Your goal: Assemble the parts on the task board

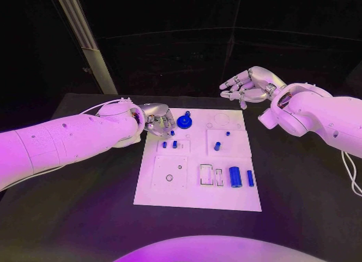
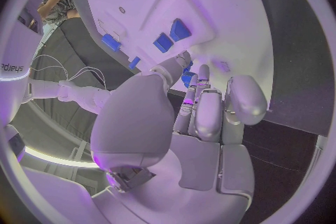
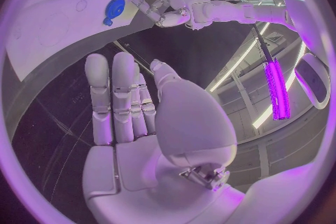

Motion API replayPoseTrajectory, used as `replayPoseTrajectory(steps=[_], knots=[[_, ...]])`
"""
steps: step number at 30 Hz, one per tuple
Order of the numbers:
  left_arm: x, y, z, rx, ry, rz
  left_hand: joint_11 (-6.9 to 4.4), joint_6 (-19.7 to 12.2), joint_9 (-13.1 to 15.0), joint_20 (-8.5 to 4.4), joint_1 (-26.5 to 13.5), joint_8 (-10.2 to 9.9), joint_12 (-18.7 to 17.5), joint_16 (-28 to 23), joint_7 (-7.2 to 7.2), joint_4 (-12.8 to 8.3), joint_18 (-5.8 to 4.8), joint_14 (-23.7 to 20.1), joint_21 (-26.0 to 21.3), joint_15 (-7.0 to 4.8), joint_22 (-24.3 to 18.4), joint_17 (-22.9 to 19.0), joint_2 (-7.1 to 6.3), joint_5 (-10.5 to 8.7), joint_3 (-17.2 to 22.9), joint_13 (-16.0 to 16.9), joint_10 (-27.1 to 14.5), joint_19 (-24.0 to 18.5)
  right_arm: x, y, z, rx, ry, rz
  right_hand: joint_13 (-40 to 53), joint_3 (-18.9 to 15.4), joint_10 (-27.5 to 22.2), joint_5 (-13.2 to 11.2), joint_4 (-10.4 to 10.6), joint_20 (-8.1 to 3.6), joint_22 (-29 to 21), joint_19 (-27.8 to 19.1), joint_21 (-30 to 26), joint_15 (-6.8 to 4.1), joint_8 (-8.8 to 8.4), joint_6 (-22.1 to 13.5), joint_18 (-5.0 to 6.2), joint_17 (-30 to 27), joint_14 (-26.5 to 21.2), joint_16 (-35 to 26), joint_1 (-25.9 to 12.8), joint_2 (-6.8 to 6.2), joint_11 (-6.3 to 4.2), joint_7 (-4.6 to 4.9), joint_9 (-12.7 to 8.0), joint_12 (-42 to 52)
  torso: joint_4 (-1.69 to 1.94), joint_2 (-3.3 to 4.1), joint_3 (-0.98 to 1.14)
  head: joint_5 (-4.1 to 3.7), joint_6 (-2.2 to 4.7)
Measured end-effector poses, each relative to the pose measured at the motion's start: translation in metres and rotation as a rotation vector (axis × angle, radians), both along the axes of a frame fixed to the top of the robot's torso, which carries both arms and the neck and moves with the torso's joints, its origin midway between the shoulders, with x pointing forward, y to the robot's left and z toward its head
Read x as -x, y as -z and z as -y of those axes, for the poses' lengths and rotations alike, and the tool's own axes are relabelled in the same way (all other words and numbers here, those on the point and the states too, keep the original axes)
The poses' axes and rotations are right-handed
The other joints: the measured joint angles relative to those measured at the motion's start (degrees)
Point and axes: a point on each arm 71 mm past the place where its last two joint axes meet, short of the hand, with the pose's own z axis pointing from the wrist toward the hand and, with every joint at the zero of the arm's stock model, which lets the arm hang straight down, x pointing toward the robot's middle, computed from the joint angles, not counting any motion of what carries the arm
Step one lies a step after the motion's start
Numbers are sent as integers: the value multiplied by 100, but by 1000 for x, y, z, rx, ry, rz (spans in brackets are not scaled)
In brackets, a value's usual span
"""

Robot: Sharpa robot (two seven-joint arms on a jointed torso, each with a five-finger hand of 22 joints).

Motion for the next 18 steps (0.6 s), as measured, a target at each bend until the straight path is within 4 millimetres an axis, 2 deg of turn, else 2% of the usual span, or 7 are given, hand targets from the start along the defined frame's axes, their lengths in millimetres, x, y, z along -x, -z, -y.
replayPoseTrajectory(steps=[2, 6, 9, 11, 12, 14, 18], knots=[[1, -1, -5, 10, -7, -1, 3, 0, 5, 7, -20, 0, -39, -10, 0, 14, 0, 0, -32, 0, -16, -35, -20, 0, -84, 0, -54, -7, 0, 1, 2, 28, 1, 2, -391, 180, -48, -174, -101, 1, -52, 3, -48, 42, 43, 94, 1, 12, 49, -44, 202, -14, 14, 24, 12, -411, 0, 0, -1, -8, 7], [4, -3, -19, 79, -30, -18, 33, 13, 19, 53, -20, 0, -39, -52, 13, 39, 0, -2, -214, 2, -166, -93, -20, 0, -203, 7, -148, -61, 1, 4, 7, 129, -8, 17, -1016, 564, 74, -353, -305, -12, 27, 182, -45, 27, 83, 283, 0, 90, 155, -45, 476, -99, 26, 10, 12, -992, 2, -2, -2, -36, 26], [4, -8, -29, 192, -48, -42, 120, 213, 42, 112, 59, 68, -39, -371, 126, 45, 14, -184, -905, 131, -783, -631, 92, 5, -252, 21, -312, -373, 6, 9, 9, 218, -23, 32, -1477, 861, 299, -401, -408, -1, 138, 289, 36, 37, 83, 365, 0, 181, 206, -45, 523, -185, 25, -5, 8, -1385, 2, -3, -2, -81, 53], [4, -11, -33, 278, -57, -60, 146, 317, 45, 145, 97, 121, -15, -583, 165, 45, 136, -361, -1346, 162, -1169, -984, 189, 26, -251, 34, -339, -582, 9, 12, 9, 273, -34, 44, -1635, 968, 324, -412, -450, -11, 170, 299, 42, 37, 83, 388, 0, 216, 206, -26, 480, -226, 14, -28, 2, -1525, 2, -6, -2, -121, 76], [5, -14, -35, 383, -68, -84, 147, 372, 45, 171, 140, 134, 52, -811, 185, 49, 221, -563, -1793, 180, -1551, -1368, 238, 26, -248, 46, -339, -808, 12, 15, 9, 329, -46, 60, -1745, 1047, 344, -435, -470, -1, 197, 330, 65, 37, 83, 405, -1, 244, 206, -7, 445, -260, 34, -28, 0, -1616, 2, -6, -2, -158, 97], [7, -17, -37, 491, -83, -111, 147, 411, 45, 189, 165, 172, 142, -1078, 173, 70, 286, -807, -2295, 188, -1974, -1816, 292, 27, -226, 67, -339, -1070, 16, 18, 8, 382, -59, 78, -1846, 1103, 345, -436, -492, -1, 223, 330, 69, 37, 83, 431, -1, 295, 205, 21, 419, -287, 34, -24, -1, -1702, 1, -6, -2, -198, 116], [11, -25, -39, 776, -139, -191, 116, 444, 44, 192, 193, 200, 319, -1204, 155, 59, 348, -942, -2586, 163, -2205, -2074, 356, 65, -214, 119, -204, -1217, 25, 26, 3, 508, -89, 125, -2058, 1201, 302, -465, -497, 21, 252, 352, 100, 49, 47, 440, 0, 383, 217, 49, 329, -377, 77, -33, -5, -1892, -7, -6, -5, -274, 152]])
